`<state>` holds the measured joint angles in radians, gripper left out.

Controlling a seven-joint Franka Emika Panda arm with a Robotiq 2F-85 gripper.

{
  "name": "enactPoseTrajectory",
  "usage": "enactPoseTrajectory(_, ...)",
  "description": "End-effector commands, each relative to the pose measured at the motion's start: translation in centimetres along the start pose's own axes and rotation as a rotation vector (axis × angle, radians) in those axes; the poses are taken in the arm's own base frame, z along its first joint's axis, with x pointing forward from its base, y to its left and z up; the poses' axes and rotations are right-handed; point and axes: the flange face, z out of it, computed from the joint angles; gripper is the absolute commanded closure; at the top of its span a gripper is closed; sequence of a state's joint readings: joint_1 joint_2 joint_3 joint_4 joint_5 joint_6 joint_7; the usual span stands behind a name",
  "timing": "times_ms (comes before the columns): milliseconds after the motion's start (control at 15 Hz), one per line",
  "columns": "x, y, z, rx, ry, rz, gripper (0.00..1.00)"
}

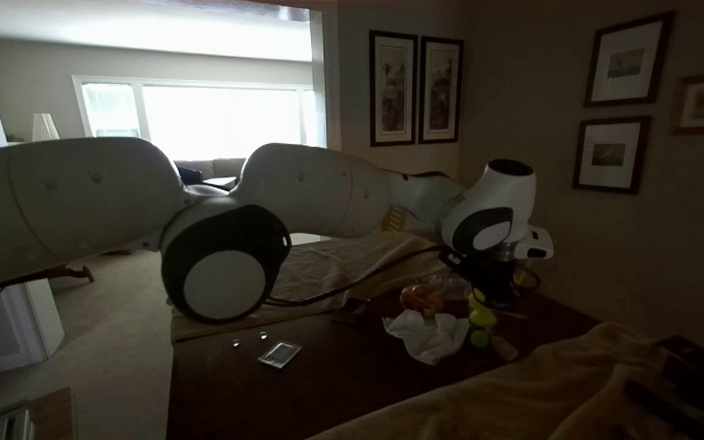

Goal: Take the yellow bowl out of the clear cup.

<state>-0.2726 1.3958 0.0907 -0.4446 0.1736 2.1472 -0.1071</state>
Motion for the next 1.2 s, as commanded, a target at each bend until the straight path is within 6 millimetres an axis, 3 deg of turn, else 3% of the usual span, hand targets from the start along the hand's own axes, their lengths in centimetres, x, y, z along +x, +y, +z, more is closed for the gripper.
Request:
enactPoseTrajectory(0, 0.4, -0.2, -0.7, -0.006, 0.018, 0.016, 1.00)
enactPoseTrajectory(133, 0.8, -0.2, -1.3, -0.012, 0.033, 0.013, 1.00)
enactPoseTrajectory(200, 0.8, -0.2, -1.4, -0.013, 0.037, 0.013, 0.74)
enactPoseTrajectory(267, 0.9, -0.3, -1.5, -0.012, 0.039, 0.013, 0.73)
enactPoseTrajectory(400, 1.0, -0.4, -1.7, -0.010, 0.044, 0.011, 0.60)
enactPoseTrajectory(800, 1.3, -1.2, -2.2, -0.001, 0.057, -0.001, 0.18)
enactPoseTrajectory(1067, 1.4, -1.7, -2.2, 0.003, 0.060, -0.009, 0.15)
enactPoseTrajectory(1133, 1.3, -1.9, -2.2, 0.005, 0.059, -0.010, 0.25)
